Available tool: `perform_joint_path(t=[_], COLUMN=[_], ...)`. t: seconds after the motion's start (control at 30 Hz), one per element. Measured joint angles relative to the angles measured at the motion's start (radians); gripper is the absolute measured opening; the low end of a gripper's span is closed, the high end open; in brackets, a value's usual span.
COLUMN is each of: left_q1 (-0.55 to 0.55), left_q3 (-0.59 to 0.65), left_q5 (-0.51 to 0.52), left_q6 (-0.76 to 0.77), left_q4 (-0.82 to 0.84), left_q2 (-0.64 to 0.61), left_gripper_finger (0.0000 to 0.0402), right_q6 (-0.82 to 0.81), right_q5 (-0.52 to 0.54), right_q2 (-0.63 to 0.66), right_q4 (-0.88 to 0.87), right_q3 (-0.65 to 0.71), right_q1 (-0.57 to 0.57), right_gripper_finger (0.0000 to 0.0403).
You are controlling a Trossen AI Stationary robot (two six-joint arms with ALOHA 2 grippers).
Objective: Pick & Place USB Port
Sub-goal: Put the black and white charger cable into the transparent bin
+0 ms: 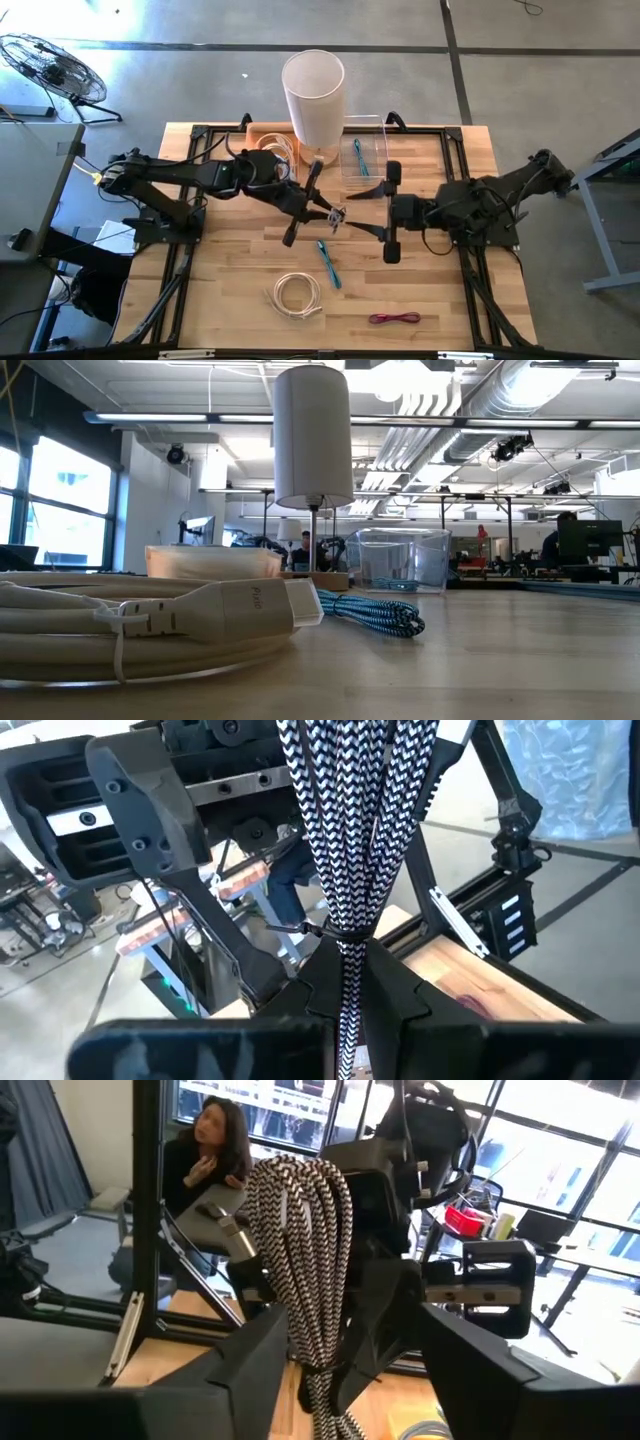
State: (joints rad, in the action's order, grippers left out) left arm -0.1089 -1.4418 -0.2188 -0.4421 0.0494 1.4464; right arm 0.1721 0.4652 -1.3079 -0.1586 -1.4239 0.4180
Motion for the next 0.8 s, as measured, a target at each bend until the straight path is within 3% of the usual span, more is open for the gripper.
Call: perform_joint_path(t=[0.17,0.53,0.8], left_q1=[0.006,0.011,0.021], left_q3=[0.0,0.0,0.0], left_q5=[-0.001,-0.003,0.002], left_q6=[-0.007,-0.025,-0.028], left_q4=[0.013,0.041,0.055], left_q2=[0.0,0.011,0.011], left_gripper_finger=[0.0012,0.0012,0.0012], right_q6=[-0.029,-0.063,-0.06], right_q5=[-0.013,-0.108,-0.133], right_q2=[-0.016,-0.05,-0.05], right_q4=[-0.001,0.003,0.003], right_q3=[0.0,0.0,-0.001], right_q1=[-0.013,-0.065,-0.08], right_gripper_finger=[0.0239,0.024,0.0202])
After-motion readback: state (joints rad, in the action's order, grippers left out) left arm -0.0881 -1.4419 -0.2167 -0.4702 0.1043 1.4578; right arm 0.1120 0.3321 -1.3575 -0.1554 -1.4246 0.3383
